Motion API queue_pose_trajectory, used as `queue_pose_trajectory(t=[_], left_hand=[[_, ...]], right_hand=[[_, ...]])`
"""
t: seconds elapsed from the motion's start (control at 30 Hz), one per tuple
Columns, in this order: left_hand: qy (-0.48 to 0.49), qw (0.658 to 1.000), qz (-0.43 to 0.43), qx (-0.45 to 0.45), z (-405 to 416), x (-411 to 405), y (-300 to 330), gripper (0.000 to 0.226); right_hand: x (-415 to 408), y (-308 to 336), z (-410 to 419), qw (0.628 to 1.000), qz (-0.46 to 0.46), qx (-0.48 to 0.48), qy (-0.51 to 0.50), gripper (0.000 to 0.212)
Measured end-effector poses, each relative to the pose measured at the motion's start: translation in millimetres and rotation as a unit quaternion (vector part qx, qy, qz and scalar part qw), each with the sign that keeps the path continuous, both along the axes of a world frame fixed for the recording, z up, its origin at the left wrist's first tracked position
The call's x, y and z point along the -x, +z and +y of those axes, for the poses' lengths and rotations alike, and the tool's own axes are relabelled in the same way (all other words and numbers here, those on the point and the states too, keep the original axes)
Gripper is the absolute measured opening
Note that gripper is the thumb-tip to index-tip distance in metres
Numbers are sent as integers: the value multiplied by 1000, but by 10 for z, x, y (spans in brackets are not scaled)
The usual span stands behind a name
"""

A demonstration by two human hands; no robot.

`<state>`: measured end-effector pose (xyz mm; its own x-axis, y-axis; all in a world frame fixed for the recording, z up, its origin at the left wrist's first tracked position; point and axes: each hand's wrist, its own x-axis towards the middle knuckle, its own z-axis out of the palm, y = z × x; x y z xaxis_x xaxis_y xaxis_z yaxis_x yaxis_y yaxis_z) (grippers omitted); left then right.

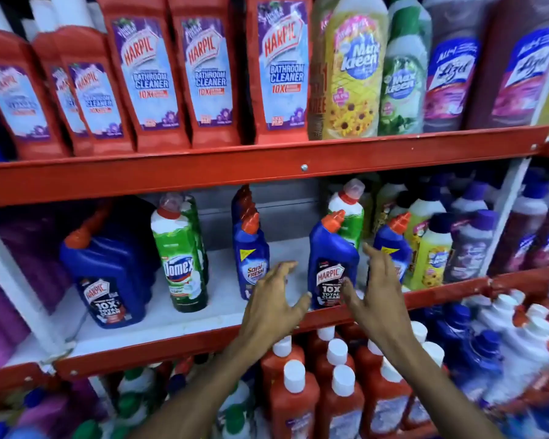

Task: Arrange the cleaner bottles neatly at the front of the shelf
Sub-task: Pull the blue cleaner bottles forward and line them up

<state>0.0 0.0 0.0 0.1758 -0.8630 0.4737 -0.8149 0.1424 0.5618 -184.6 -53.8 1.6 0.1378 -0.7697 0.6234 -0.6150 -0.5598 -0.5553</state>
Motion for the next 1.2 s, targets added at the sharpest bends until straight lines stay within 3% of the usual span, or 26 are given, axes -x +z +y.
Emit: queue_pose_trajectory(t=[0.07, 0.17, 0.33, 0.53, 0.8, 1.03, 1.2], left_hand=[[-22, 994, 100, -30, -129, 106, -19, 55], [-43, 985, 168, -24, -285, 220, -70, 48], [-17, 978, 205, 17, -306, 239, -100, 39], [-2, 964, 246, 102, 29, -89, -39, 47], [102, 953, 216, 187, 937, -1055, 158, 46], [202, 947, 165, 185, 1603, -1938, 45, 43], [223, 948, 168, 153, 1707, -2357, -76, 43]], right_hand=[[11, -60, -75, 998, -16, -64, 23, 58], [22, -150, -187, 991, -30, -117, 64, 44], [34, -92, -137, 980, -106, -151, 79, 47], [-328, 30, 124, 971, -163, -107, 136, 44], [-1518, 256, 674, 949, -169, -102, 247, 44], [-2584, 135, 1184, 929, -157, -120, 311, 42], [-3031, 66, 1284, 934, -129, -136, 305, 35]])
